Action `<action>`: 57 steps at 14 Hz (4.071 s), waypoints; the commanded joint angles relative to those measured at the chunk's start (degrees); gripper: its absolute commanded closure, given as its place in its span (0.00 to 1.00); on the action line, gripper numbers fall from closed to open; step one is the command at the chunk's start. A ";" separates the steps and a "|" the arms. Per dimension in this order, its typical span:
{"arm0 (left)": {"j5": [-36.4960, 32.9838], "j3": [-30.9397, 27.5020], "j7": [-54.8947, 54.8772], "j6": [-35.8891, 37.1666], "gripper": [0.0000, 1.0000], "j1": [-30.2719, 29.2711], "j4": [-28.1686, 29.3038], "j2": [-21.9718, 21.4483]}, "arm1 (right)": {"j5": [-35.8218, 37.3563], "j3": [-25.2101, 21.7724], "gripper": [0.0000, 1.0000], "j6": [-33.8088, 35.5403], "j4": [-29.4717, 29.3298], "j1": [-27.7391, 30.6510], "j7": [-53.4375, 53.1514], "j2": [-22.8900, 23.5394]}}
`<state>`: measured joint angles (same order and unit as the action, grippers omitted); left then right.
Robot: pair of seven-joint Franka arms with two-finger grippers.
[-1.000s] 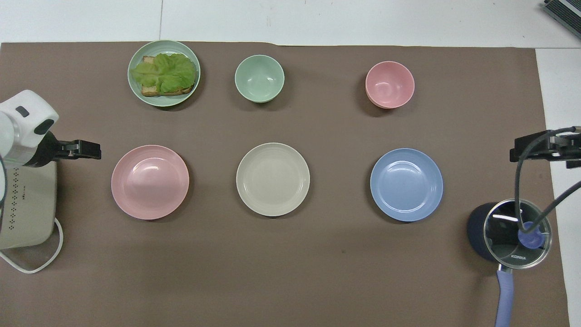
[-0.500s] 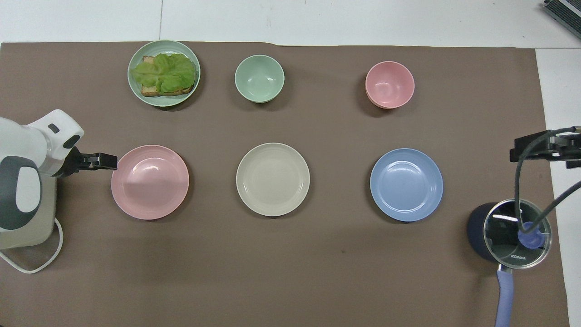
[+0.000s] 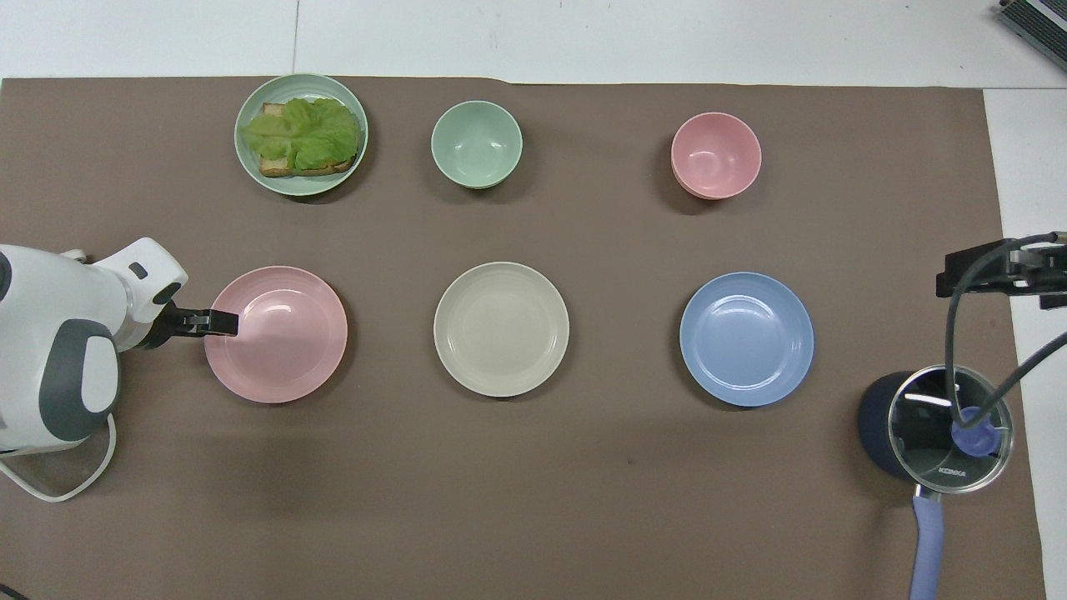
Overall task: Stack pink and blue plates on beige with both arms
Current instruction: 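Reach the left gripper to the rim of the pink plate and grasp, then carry the pink plate with the left gripper onto the beige plate, then lower the pink plate onto the beige plate and open the left gripper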
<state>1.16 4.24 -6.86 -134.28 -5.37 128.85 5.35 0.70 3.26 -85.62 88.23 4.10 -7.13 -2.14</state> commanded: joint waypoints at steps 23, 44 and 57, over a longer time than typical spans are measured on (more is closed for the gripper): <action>4.37 1.03 -2.37 20.45 1.00 -0.70 -13.10 -6.49 | -1.49 -0.01 0.00 0.28 1.59 1.09 2.03 -1.29; 7.99 1.30 29.19 -2.12 1.00 28.75 -11.61 5.02 | -1.49 -0.01 0.00 0.28 1.59 1.17 2.03 -1.29; 7.90 1.21 25.23 -4.06 1.00 28.66 -9.23 6.16 | -1.49 -0.10 0.00 0.19 1.59 1.09 1.95 -1.29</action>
<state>8.34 6.43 19.38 -136.59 22.22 118.83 11.74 0.70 3.04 -85.48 88.61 4.19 -7.13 -2.28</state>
